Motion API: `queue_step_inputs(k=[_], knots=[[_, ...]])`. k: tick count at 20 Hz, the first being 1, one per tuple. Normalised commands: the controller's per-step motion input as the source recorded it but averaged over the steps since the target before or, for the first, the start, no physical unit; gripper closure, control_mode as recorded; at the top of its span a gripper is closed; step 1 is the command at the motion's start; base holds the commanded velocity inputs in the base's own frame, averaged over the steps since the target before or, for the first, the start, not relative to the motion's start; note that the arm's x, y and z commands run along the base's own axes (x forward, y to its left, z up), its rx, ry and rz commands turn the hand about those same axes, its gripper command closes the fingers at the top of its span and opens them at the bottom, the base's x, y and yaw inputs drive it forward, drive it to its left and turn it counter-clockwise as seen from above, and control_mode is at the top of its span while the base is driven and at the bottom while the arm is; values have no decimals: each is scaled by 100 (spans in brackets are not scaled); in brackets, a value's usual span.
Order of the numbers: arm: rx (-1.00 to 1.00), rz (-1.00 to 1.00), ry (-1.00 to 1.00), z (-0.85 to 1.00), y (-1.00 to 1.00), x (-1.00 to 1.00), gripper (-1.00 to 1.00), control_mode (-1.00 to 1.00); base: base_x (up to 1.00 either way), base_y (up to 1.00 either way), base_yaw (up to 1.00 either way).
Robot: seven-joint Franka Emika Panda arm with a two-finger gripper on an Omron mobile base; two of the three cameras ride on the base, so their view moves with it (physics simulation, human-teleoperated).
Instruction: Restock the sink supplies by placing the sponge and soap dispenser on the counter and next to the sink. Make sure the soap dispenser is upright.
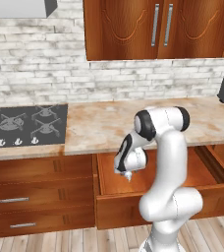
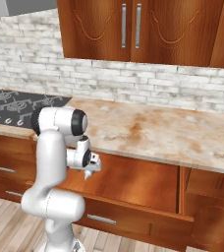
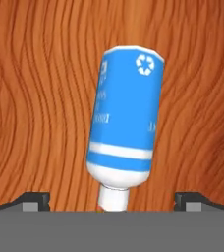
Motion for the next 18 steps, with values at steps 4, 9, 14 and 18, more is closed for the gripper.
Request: queue_step_inputs(k=[4, 9, 14, 18], knots=[[0, 2, 0, -29, 0, 19, -100, -100, 0, 0, 0], [0, 1, -2, -20, 0, 2, -100, -100, 0, 0, 0], [0, 1, -4, -19, 0, 1, -100, -100, 0, 0, 0], [0, 0, -4, -15, 0, 0, 100, -100, 0, 0, 0]])
